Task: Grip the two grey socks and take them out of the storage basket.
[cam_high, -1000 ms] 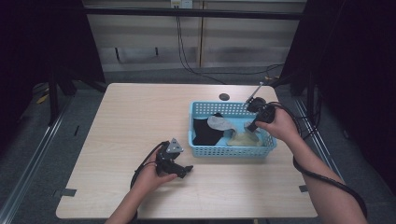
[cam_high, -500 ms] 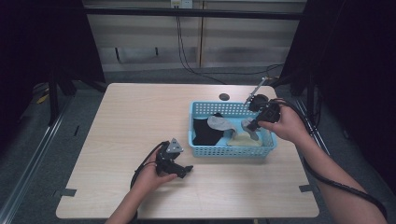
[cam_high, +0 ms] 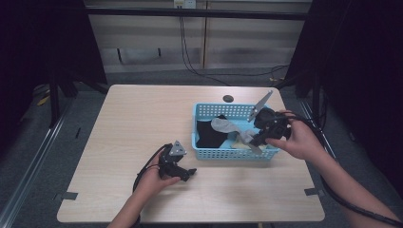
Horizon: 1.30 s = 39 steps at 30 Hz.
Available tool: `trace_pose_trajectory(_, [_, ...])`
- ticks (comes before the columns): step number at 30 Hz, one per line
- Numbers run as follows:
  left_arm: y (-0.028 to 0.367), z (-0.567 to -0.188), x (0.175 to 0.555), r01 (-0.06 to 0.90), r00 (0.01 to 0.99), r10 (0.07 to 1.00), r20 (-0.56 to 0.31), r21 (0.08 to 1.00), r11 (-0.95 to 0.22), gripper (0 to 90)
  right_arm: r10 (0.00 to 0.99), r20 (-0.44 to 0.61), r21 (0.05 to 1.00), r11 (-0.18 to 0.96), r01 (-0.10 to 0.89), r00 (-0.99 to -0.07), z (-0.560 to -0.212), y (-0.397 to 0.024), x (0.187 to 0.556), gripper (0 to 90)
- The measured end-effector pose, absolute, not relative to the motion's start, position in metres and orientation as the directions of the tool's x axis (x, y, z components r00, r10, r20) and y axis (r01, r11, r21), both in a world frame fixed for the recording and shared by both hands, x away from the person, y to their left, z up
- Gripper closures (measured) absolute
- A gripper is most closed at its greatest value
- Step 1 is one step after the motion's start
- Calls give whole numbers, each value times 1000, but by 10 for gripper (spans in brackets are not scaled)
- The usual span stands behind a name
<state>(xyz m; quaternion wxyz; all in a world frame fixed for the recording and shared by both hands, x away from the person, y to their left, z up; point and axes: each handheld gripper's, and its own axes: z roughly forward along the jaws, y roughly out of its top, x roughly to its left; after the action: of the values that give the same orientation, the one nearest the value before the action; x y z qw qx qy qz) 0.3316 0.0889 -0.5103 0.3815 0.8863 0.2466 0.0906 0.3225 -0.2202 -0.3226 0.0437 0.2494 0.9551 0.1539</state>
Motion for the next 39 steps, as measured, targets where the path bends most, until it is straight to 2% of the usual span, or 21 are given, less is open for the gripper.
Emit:
trace_pose_trajectory(4, [89, -510, 332, 368, 862, 506, -28, 721, -587, 106, 453, 7, 325, 842, 431, -891, -332, -215, 304, 862])
trace_pose_trajectory(9, [89, -510, 331, 371, 861, 507, -30, 720, -586, 106, 431, 51, 302, 853, 426, -901, -361, -208, 291, 861])
trace_pose_trajectory(14, [89, -510, 332, 365, 864, 503, -24, 717, -594, 106, 430, 66, 280, 858, 431, -900, -392, -204, 289, 861])
trace_pose_trajectory(20, [89, -510, 332, 365, 865, 502, -25, 717, -594, 106, 432, 83, 263, 860, 438, -898, -413, -199, 293, 858])
trace_pose_trajectory(23, [89, -510, 332, 365, 865, 502, -25, 717, -594, 106, 432, 105, 263, 856, 444, -896, -419, -195, 294, 789])
trace_pose_trajectory(24, [89, -510, 332, 365, 865, 502, -25, 717, -594, 106, 426, 109, 258, 860, 439, -898, -421, -192, 293, 738])
trace_pose_trajectory(25, [89, -510, 332, 365, 864, 502, -23, 717, -594, 106, 425, 114, 252, 862, 440, -898, -421, -189, 293, 689])
trace_pose_trajectory(31, [89, -510, 332, 364, 864, 502, -23, 717, -594, 106, 436, 111, 290, 845, 449, -893, -401, -184, 293, 604])
trace_pose_trajectory(39, [89, -510, 332, 365, 864, 502, -23, 717, -594, 106, 550, 74, 369, 760, 535, -832, -373, -200, 334, 517])
